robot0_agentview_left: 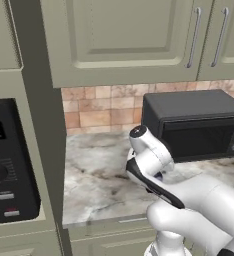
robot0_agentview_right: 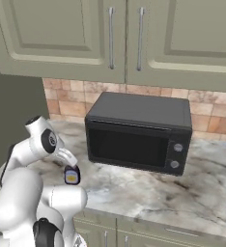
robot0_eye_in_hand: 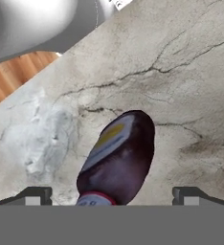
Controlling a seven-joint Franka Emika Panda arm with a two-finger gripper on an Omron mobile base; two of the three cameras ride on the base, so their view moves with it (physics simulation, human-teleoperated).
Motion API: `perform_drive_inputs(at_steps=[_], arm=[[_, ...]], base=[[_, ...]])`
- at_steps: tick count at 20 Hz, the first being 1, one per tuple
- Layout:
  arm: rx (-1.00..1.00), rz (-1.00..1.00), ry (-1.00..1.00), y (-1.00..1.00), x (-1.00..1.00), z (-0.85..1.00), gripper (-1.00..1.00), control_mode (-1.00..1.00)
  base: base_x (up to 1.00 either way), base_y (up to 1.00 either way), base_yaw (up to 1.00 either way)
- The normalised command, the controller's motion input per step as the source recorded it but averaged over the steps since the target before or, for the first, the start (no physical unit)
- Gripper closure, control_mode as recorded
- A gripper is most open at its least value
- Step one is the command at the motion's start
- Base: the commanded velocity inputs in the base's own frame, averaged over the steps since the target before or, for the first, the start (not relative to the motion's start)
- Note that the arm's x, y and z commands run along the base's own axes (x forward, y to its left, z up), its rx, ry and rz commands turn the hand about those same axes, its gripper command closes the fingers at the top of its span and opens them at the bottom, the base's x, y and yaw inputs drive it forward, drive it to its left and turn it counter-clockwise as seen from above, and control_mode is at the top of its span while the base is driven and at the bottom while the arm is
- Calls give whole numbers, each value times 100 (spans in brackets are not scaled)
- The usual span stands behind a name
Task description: Place the condiment bottle and condiment bottle from the counter to the top shelf of the fridge. If the existing items in the fridge are on the top shelf, move them to other shelves.
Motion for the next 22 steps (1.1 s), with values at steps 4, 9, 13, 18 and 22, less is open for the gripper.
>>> perform_drive_inputs(at_steps=[4,9,13,18,22], arm=[[0,0,0,1,3,0,-100,-100],[-1,0,0,0,2,0,-100,-100],[0,0,-2,-8,0,-1,-100,-100],[0,0,0,-1,0,0,-100,-100],[0,0,0,-2,0,-1,-100,-100]], base=[[0,0,0],[0,0,0],[0,0,0],[0,0,0],[0,0,0]])
